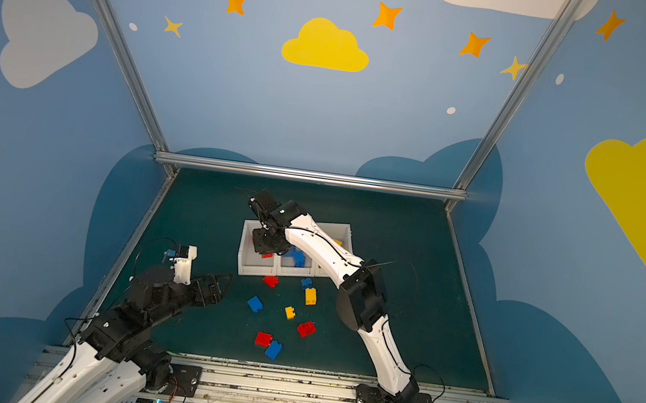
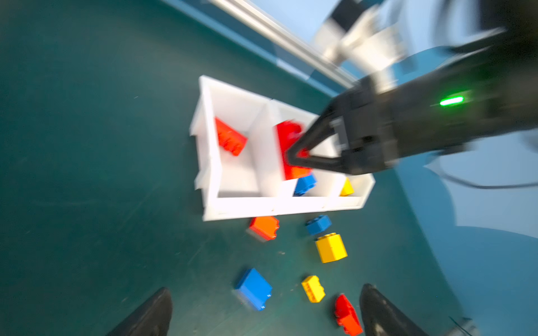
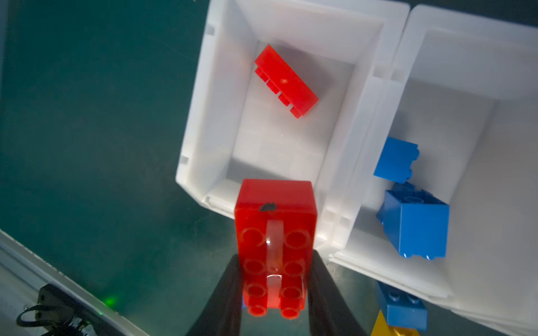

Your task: Sort the legos into containers by color

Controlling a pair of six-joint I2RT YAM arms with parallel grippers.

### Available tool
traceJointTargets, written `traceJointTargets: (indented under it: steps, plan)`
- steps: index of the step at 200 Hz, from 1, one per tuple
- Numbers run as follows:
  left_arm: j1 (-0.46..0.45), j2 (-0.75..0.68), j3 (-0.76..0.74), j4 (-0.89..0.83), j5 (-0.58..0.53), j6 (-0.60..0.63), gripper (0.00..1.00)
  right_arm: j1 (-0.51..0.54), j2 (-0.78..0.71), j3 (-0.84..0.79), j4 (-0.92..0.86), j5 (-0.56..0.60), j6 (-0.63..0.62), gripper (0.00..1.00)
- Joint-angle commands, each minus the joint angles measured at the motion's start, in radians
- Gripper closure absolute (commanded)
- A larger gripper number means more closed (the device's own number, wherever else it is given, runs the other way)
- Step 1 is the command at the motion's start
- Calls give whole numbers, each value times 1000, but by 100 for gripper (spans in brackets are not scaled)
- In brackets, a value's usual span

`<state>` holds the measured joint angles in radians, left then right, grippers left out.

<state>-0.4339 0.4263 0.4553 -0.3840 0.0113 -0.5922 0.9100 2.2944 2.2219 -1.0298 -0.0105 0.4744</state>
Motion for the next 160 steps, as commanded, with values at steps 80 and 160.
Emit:
traceJointTargets:
  steps: [80,160]
  plan:
    - [0,24,-19,18,98,58,9,-30,47,64,12,-79,-12,56]
    - [-11,125,0,-21,79,34,16,-52,-145,-12,14,-34,-61,50]
